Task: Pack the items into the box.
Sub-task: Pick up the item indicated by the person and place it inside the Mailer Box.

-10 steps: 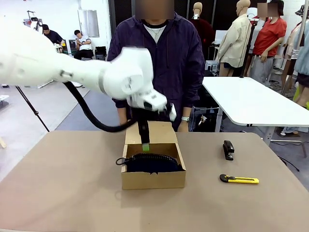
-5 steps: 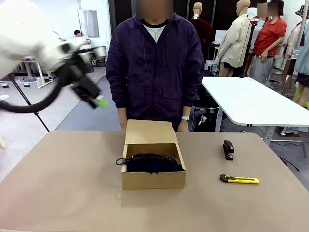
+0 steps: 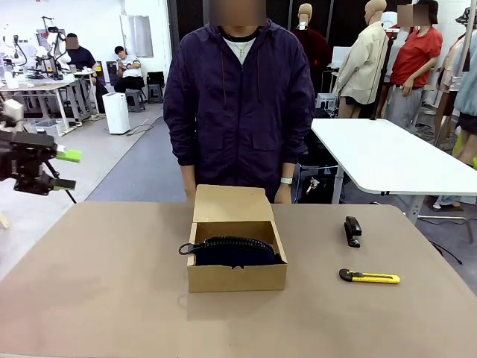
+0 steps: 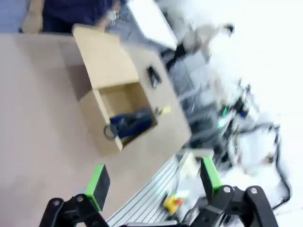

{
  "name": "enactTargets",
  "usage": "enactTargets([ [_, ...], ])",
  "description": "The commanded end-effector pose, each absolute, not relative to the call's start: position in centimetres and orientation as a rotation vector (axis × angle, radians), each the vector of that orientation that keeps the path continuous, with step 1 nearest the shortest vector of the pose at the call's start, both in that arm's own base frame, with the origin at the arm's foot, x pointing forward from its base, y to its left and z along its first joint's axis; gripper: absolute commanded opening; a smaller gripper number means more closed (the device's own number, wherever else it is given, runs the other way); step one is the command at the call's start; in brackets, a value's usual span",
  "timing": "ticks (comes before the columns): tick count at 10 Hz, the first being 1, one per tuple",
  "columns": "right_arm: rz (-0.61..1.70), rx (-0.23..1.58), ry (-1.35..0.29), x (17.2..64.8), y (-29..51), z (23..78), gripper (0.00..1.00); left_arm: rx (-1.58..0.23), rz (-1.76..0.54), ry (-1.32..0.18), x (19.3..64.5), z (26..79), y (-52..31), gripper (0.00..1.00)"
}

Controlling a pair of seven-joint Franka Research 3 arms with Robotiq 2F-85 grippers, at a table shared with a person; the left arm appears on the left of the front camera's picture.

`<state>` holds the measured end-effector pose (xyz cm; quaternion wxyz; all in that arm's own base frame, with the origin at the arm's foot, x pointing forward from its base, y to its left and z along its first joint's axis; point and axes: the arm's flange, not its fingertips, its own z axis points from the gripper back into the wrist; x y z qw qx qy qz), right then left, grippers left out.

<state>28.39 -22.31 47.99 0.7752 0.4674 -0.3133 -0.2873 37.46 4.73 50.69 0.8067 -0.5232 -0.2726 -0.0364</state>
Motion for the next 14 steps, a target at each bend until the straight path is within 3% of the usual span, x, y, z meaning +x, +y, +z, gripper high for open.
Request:
enactTargets([
  [1, -0.608, 1.030, -0.709, 28.69, -22.33, 47.95, 1.00, -1.032, -0.217, -0.509, 38.24, 51.97, 2.63, 1.00],
  [14, -0.608, 1.030, -0.709, 28.69, -22.33, 47.95, 1.00, -1.032, -0.217, -0.509, 38.24, 51.97, 2.63, 1.00],
])
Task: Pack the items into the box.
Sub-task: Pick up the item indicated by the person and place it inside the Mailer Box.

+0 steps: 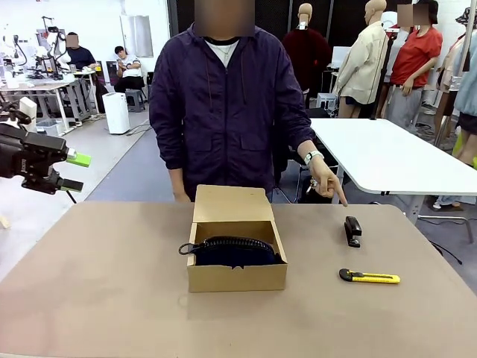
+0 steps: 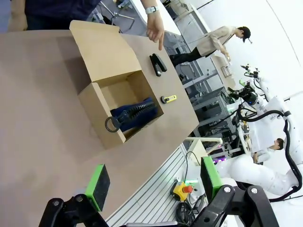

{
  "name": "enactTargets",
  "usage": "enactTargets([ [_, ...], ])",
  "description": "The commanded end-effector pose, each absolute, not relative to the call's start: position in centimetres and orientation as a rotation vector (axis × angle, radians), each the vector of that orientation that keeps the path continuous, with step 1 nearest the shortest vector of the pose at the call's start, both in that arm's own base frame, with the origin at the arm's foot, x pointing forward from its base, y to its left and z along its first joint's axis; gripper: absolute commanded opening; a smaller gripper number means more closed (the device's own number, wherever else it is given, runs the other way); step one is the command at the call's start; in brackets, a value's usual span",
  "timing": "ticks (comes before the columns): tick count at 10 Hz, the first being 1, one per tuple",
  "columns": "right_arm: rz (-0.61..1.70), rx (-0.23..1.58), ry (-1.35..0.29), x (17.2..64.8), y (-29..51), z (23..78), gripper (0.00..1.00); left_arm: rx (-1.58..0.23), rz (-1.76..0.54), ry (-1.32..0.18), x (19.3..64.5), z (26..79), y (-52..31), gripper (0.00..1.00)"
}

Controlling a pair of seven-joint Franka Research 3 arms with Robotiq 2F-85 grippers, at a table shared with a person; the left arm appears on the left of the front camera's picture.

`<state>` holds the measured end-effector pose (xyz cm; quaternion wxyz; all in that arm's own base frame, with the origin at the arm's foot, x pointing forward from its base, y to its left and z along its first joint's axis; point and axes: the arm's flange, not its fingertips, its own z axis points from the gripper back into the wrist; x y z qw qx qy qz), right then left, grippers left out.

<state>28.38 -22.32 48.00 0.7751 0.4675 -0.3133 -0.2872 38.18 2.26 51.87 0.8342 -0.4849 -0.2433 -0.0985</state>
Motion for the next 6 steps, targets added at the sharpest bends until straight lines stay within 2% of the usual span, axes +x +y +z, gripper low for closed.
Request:
enactTargets([
  [1, -0.622, 1.012, -0.678, 28.4, -22.3, 48.0, 1.00, -1.032, -0.217, -0.509, 38.2, 52.0, 2.6, 1.00],
  [3, -0.353, 0.631, -0.594, 34.3, -17.5, 52.1, 1.00, -1.032, -0.217, -0.509, 38.2, 52.0, 2.6, 1.00],
  [5, -0.194, 0.319, -0.505, 39.0, -13.1, 52.9, 1.00, -1.032, -0.217, -0.509, 38.2, 52.0, 2.6, 1.00],
  [6, -0.159, 0.234, -0.483, 40.5, -11.5, 52.4, 1.00, -1.032, -0.217, -0.509, 38.2, 52.0, 2.6, 1.00],
])
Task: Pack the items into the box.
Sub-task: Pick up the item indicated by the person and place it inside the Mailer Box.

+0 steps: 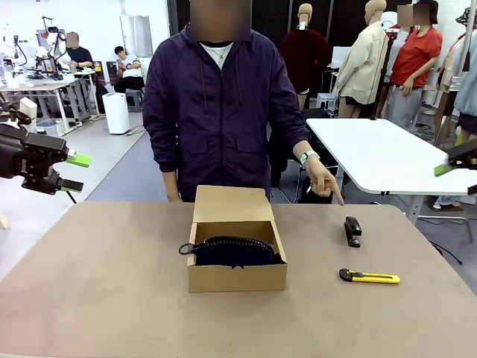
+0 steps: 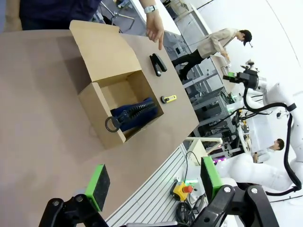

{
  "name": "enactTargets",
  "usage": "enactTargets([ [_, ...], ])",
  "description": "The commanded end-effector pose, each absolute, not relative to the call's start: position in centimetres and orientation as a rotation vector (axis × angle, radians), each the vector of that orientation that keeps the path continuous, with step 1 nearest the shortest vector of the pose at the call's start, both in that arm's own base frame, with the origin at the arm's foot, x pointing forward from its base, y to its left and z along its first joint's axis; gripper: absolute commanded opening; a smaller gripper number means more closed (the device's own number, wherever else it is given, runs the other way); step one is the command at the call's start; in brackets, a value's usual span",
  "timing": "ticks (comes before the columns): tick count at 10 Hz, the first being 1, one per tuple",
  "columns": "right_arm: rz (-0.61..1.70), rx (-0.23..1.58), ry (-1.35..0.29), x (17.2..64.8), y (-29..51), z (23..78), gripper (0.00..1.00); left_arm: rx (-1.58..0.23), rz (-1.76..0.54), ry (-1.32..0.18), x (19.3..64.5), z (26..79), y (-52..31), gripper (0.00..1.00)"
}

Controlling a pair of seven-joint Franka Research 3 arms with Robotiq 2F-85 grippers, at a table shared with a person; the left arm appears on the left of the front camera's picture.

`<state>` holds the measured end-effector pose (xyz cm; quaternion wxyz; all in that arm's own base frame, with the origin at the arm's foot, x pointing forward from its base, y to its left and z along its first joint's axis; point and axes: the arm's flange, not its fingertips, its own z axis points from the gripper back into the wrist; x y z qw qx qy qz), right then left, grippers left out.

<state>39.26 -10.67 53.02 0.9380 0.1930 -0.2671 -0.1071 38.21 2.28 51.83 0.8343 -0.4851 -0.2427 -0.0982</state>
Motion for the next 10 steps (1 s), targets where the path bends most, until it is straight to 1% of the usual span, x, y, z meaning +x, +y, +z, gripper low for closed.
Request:
enactTargets([
  [1, -0.146, 0.228, -0.488, 40.5, -10.5, 52.1, 1.00, -1.032, -0.217, -0.509, 38.2, 52.0, 2.6, 1.00],
  [2, -0.176, 0.312, -0.577, 39.6, -11.0, 52.7, 1.00, -1.032, -0.217, -0.509, 38.2, 52.0, 2.6, 1.00],
  [3, -0.159, 0.287, -0.515, 40.7, -9.2, 52.5, 1.00, -1.032, -0.217, -0.509, 38.2, 52.0, 2.6, 1.00],
  [6, -0.135, 0.275, -0.520, 40.9, -9.6, 52.2, 1.00, -1.032, -0.217, -0.509, 38.2, 52.0, 2.6, 1.00],
  [9, -0.105, 0.171, -0.352, 48.0, -8.6, 50.5, 1.00, -1.032, -0.217, -0.509, 38.2, 52.0, 2.6, 1.00],
  [10, -0.082, 0.162, -0.311, 49.2, -8.4, 49.6, 1.00, -1.032, -0.217, -0.509, 38.2, 52.0, 2.6, 1.00],
])
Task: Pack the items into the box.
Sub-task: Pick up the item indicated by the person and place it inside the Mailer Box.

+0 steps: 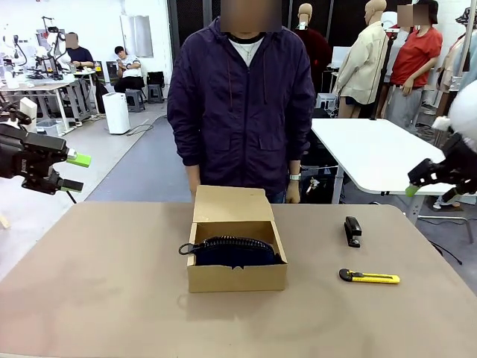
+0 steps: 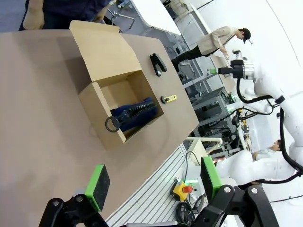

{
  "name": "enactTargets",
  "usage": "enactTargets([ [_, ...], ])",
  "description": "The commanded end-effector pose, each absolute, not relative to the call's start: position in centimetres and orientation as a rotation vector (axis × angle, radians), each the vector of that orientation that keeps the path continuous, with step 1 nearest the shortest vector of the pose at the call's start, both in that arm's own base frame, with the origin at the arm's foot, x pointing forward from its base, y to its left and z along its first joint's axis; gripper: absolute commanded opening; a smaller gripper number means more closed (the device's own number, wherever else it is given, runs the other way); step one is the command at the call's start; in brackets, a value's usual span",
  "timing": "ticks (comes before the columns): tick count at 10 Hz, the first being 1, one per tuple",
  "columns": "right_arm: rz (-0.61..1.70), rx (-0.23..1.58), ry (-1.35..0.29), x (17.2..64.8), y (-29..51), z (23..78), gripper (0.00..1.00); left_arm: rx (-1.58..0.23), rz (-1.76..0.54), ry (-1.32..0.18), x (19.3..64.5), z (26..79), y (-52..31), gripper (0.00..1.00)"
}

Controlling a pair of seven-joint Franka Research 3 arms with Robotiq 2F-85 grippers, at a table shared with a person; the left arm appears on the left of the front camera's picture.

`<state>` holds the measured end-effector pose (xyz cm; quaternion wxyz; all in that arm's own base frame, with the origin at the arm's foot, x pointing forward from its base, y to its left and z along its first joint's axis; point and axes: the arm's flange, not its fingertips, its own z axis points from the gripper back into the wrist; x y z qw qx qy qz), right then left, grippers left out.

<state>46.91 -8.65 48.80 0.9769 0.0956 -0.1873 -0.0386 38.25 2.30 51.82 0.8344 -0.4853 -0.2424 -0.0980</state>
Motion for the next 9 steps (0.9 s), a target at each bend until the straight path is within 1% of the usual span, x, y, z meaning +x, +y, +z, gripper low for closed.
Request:
enactTargets([
  [1, -0.074, 0.136, -0.261, 51.0, -8.1, 48.0, 1.00, -1.032, -0.217, -0.509, 38.2, 52.0, 2.6, 1.00],
  [2, -0.050, 0.128, -0.241, 52.3, -7.1, 46.6, 1.00, -1.032, -0.217, -0.509, 38.2, 52.0, 2.6, 1.00],
  [3, -0.028, 0.176, -0.253, 53.2, -5.9, 45.5, 1.00, -1.032, -0.217, -0.509, 38.2, 52.0, 2.6, 1.00],
  [4, -0.027, 0.173, -0.204, 54.0, -4.5, 43.9, 1.00, -1.032, -0.217, -0.509, 38.2, 52.0, 2.6, 1.00],
  [7, -0.072, 0.094, -0.131, 55.6, -1.0, 40.5, 1.00, -1.032, -0.217, -0.509, 38.2, 52.0, 2.6, 1.00],
  [8, -0.077, 0.094, -0.109, 55.9, -0.2, 39.7, 1.00, -1.032, -0.217, -0.509, 38.2, 52.0, 2.6, 1.00],
  [9, -0.110, 0.101, -0.120, 56.3, 0.6, 38.8, 1.00, -1.032, -0.217, -0.509, 38.2, 52.0, 2.6, 1.00],
])
